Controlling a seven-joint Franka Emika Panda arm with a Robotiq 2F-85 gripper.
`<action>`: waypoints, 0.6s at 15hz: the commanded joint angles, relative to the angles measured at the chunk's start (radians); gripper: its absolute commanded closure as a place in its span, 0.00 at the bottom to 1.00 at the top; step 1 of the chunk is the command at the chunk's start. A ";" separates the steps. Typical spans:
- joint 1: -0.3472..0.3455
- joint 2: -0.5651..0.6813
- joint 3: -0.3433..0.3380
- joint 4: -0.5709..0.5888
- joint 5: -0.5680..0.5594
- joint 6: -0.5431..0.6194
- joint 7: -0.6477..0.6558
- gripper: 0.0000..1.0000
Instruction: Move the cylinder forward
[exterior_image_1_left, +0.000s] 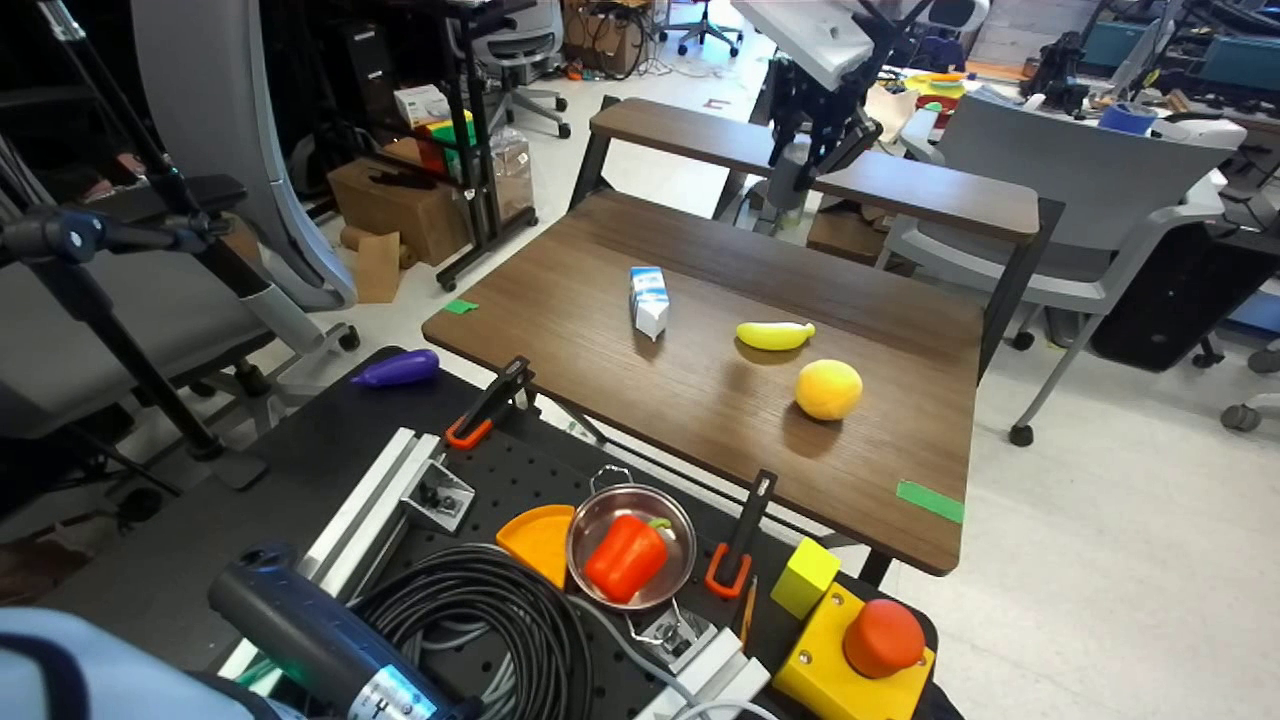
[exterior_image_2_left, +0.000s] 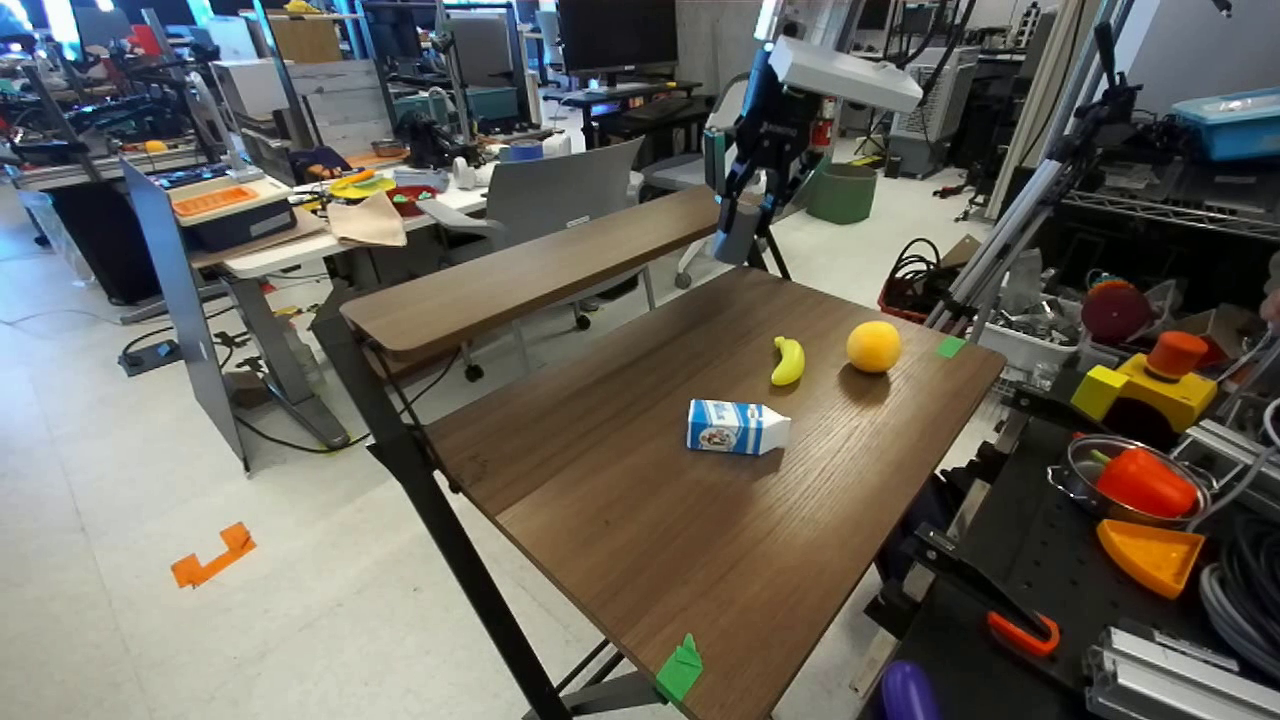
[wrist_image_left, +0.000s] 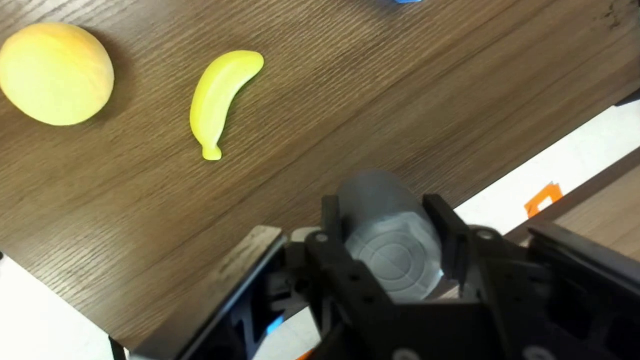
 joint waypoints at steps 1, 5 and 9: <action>-0.015 0.110 0.006 0.114 0.008 -0.019 0.020 0.81; -0.020 0.222 0.007 0.210 0.007 -0.008 0.036 0.81; -0.020 0.325 0.005 0.306 0.002 -0.006 0.056 0.81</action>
